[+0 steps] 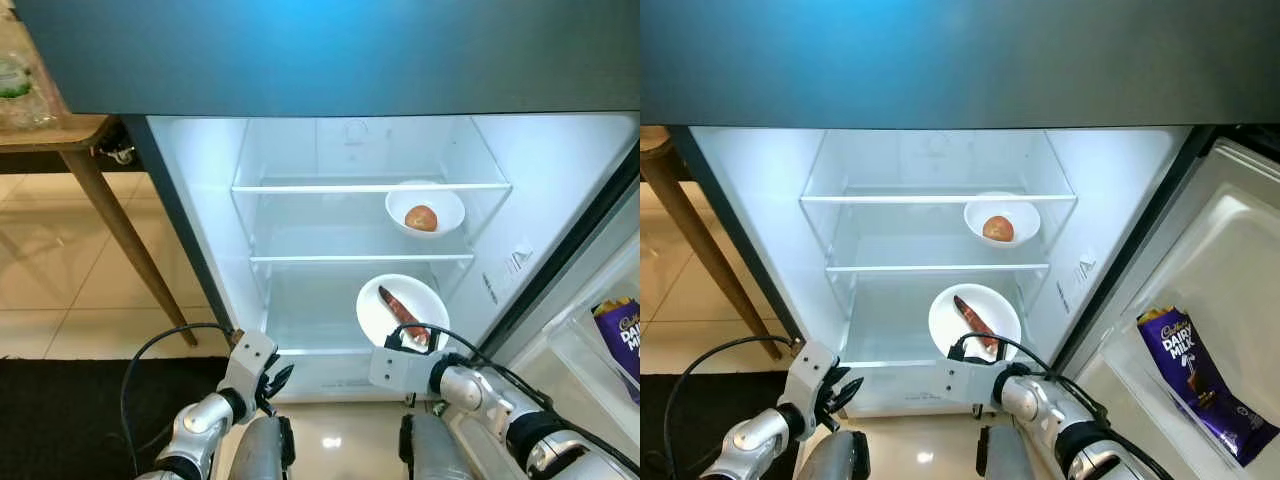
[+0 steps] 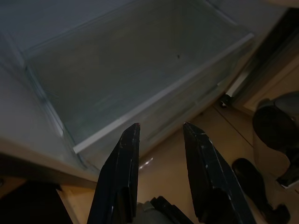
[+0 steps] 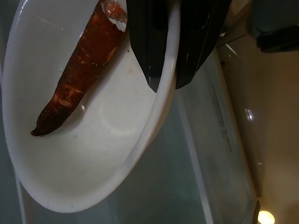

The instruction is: Restocking fridge

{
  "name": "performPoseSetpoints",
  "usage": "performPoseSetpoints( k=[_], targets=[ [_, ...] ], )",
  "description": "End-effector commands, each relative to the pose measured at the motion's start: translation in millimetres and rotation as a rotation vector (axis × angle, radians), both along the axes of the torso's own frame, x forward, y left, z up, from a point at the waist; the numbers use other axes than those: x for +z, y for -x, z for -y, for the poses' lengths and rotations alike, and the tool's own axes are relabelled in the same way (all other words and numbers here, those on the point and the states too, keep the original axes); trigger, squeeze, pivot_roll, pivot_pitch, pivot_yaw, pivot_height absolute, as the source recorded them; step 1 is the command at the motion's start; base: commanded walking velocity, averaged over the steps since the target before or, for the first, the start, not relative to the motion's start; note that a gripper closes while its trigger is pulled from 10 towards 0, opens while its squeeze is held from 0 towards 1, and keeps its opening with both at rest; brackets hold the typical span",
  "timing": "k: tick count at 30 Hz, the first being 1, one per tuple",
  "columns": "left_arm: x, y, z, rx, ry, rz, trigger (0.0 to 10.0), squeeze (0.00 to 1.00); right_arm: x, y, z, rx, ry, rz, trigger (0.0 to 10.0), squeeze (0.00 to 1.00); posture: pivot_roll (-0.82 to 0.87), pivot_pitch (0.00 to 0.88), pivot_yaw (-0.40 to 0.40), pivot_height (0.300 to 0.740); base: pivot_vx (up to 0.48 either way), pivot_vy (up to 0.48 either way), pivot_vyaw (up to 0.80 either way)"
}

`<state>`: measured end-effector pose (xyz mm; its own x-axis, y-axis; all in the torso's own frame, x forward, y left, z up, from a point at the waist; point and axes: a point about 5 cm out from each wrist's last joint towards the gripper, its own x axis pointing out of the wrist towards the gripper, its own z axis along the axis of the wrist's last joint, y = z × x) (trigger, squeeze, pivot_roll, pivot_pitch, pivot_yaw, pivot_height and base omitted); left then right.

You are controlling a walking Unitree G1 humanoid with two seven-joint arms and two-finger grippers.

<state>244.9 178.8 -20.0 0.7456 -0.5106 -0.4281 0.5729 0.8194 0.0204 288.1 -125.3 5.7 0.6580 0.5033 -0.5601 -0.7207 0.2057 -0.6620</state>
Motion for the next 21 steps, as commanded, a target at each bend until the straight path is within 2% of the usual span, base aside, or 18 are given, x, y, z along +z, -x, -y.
performPoseSetpoints(
  k=[1, 21],
  targets=[
    [-2.9, 4.0, 0.6, -0.014, -0.013, -0.008, 10.0, 0.0, 4.6, -1.6, -5.7, 0.046, -0.003, 0.023, 10.0, 0.0, -0.04, 0.048, -0.034, 0.595, 0.0, 0.0, 0.0],
    [-3.0, 3.7, 6.6, -0.039, -0.014, -0.003, 10.0, 0.0, 18.5, -7.2, -10.7, 0.136, -0.013, 0.033, 10.0, 0.0, -0.04, 0.037, -0.04, 0.58, 0.0, 0.0, 0.0]
  ],
)
